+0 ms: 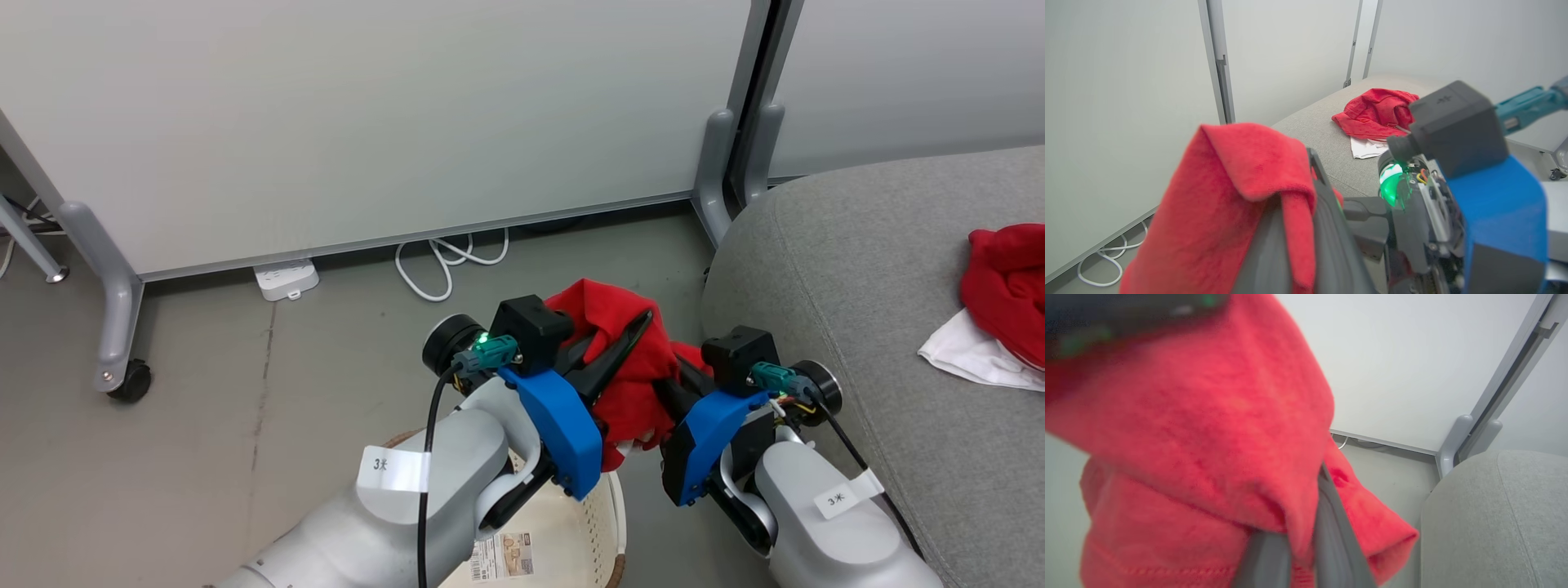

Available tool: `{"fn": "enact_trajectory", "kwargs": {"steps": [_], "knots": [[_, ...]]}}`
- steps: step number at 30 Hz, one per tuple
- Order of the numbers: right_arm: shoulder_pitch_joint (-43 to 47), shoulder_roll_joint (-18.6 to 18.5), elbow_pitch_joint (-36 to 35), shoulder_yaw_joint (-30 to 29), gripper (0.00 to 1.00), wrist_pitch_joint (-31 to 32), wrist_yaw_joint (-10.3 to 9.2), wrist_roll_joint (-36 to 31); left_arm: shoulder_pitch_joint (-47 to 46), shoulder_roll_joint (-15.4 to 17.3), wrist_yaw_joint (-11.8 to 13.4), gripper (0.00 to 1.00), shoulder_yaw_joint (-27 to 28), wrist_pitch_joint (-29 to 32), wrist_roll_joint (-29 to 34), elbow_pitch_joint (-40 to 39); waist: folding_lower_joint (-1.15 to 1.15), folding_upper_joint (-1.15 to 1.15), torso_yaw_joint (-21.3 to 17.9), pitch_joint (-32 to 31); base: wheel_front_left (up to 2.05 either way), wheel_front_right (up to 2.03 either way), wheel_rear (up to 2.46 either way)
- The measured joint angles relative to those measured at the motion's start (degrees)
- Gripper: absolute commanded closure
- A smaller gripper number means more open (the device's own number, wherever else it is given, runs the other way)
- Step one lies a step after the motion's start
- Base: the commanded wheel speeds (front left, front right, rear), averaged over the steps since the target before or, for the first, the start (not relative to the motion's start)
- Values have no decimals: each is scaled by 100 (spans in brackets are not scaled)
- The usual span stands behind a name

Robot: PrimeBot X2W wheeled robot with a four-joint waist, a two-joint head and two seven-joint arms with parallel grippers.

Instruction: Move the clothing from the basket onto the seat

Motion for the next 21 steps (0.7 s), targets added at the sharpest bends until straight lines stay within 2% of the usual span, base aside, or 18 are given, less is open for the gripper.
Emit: {"fn": "enact_trajectory", "kwargs": {"steps": [21], "knots": [[-139,-15,485,320,100,-322,0,546,65,71,0,100,111,2,-7,25,0,0,-174,-127,0,0,0]]}}
